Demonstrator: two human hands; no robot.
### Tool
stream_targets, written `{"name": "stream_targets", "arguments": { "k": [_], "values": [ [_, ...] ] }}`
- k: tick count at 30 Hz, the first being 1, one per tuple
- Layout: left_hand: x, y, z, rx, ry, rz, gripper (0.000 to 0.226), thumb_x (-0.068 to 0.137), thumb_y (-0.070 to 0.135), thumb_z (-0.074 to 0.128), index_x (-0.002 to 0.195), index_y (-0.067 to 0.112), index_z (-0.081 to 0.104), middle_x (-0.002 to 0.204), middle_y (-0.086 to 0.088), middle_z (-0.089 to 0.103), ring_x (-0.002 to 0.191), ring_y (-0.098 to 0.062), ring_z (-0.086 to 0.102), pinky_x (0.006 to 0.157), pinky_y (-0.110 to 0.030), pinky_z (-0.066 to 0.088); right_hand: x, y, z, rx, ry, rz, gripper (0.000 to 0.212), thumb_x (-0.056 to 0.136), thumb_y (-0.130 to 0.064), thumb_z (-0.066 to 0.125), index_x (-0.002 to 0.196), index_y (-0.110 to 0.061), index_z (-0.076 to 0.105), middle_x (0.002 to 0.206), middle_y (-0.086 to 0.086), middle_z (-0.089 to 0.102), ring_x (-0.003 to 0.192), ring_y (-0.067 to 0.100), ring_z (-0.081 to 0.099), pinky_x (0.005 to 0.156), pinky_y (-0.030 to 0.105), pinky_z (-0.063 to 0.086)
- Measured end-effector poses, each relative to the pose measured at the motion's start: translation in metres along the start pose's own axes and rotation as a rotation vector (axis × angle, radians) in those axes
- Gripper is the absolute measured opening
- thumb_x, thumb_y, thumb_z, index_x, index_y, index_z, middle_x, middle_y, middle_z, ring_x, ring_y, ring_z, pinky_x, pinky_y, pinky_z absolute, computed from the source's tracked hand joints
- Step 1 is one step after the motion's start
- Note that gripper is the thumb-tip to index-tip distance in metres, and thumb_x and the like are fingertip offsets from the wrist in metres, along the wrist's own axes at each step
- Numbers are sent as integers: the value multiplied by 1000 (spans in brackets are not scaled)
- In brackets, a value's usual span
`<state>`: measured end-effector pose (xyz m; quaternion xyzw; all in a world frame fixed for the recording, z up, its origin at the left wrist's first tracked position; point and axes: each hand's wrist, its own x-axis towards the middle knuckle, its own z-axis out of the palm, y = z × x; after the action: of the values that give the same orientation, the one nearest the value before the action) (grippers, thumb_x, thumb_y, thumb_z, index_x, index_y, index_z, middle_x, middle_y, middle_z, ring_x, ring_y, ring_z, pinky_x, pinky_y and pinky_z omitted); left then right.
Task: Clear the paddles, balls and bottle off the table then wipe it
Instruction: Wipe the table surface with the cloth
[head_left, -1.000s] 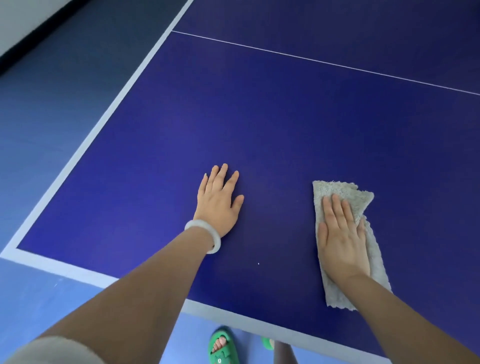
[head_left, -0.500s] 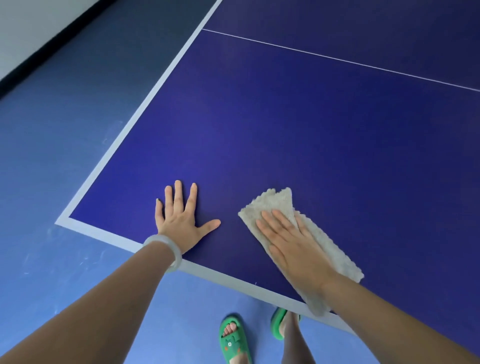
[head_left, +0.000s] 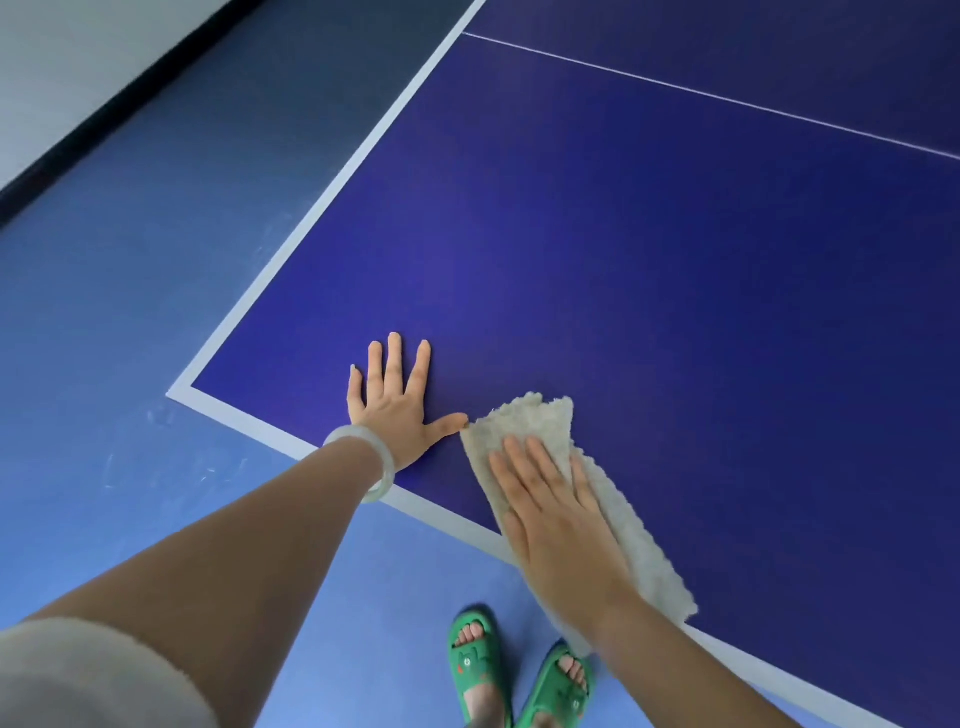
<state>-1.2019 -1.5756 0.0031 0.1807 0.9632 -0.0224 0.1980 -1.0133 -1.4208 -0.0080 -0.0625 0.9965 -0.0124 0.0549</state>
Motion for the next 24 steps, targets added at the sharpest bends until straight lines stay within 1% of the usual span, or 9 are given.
{"name": "stream_targets", "arguments": {
  "k": [2,5,9,11,13,17,19,21,24],
  "values": [
    [-1,0,-1,-6,-1,-3,99,79,85,22,150,34,-23,159,-1,-29,147,-26,-25,121,-49,-7,-17,33,-2,-19,-11,56,67,93,-21,26,157,-14,11,164,6,11,152,28,4,118,60,14],
    [-2,1,-2,-3,-6,-8,97,81,83,24,150,34,-24,160,-1,-29,147,-25,-25,121,-48,-8,-43,90,-4,93,-16,477,60,98,-35,16,157,-28,10,165,-6,10,152,15,5,120,51,12],
    [-1,2,-2,-5,10,-13,97,81,83,24,150,35,-24,160,-1,-28,148,-25,-24,121,-47,-8,-31,104,-4,185,56,834,60,99,-38,4,157,-22,4,165,-1,3,152,18,0,122,54,5],
    [-1,1,-1,-12,23,-9,96,81,82,25,150,35,-23,160,0,-28,148,-24,-24,120,-46,-8,-8,74,-8,189,72,819,58,101,-31,19,157,-17,11,164,4,11,151,24,9,118,58,15],
    [-1,1,-1,-21,18,-9,96,82,82,26,150,35,-22,159,0,-29,147,-24,-25,120,-46,-8,8,33,-11,155,74,638,60,96,-21,31,155,-11,22,162,10,21,149,30,19,111,63,26],
    [-1,1,-1,-30,-9,-8,98,82,82,29,149,35,-25,158,0,-32,146,-25,-27,121,-47,-8,4,-13,0,74,-41,209,72,93,-22,30,156,-4,-1,163,18,-9,150,38,-8,114,65,6],
    [-1,1,-1,-27,1,-2,97,82,82,27,149,34,-25,158,-1,-32,146,-26,-27,120,-47,-9,1,5,-1,50,-71,100,68,94,-23,22,157,-9,-1,164,13,-6,151,34,-7,115,64,6],
    [-3,1,-1,-32,4,4,97,82,83,24,149,34,-25,158,-1,-32,146,-27,-27,119,-48,-9,0,35,-2,68,-68,230,63,98,-23,23,158,-19,6,165,3,5,152,25,2,116,60,14],
    [-3,3,-1,-34,6,3,97,81,84,20,149,33,-27,158,-2,-32,146,-27,-28,120,-49,-9,11,89,-9,212,72,781,56,103,-29,27,157,-25,13,165,-4,11,152,17,8,119,54,18]
  ]
}}
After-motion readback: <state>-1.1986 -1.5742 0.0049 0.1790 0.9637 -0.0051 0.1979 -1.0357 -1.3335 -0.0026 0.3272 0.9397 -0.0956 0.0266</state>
